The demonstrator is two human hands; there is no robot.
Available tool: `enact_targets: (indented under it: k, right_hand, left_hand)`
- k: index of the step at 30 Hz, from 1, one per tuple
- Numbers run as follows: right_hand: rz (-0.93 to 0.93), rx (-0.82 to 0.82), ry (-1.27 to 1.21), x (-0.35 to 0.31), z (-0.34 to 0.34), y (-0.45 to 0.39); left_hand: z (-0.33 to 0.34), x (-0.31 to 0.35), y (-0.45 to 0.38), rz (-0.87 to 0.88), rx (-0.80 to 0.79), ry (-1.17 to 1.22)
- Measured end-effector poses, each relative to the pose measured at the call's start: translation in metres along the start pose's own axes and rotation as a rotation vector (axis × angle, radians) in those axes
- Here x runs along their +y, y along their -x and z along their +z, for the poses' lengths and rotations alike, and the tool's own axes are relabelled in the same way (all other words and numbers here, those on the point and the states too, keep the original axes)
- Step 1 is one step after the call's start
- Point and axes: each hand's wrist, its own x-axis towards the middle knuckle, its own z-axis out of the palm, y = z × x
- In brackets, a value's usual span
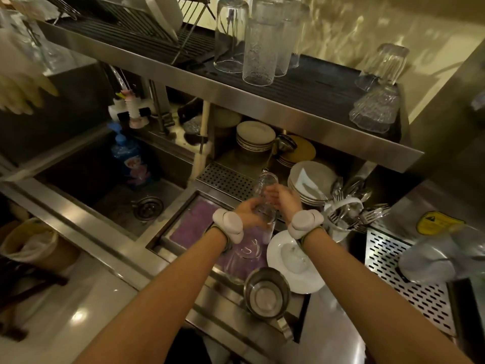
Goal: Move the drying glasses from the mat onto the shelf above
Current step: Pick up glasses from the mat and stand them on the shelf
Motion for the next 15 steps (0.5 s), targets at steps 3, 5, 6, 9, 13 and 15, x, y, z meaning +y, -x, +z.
enact_targets:
  k: [3,5,6,9,13,15]
  right_hand:
    - [0.059,0.017,0.031,0.007,-0.008,-0.002]
    - [0.109,0.006,0.076,0.013,-0.012,-0.003]
    - [0.140,0.004,0.106,0.015,-0.014,-0.002]
    - [0.208,0.017,0.144,0.020,-0.015,-0.002]
    - [0.276,-0.016,0.171,0.022,-0.016,0.000]
    - [0.274,-0.020,0.157,0.020,-0.016,-0.002]
  left_hand:
    - [0.003,-0.006,0.000,-0.023,0.050,-0.097]
    - [0.005,-0.008,-0.001,-0.015,0.081,-0.112]
    - [0.007,-0.009,-0.003,-0.006,0.091,-0.124]
    - [0.007,-0.009,-0.004,0.022,0.108,-0.123]
    - [0.002,-0.009,-0.006,0.039,0.112,-0.123]
    - [-0.002,-0.005,-0.009,0.041,0.107,-0.129]
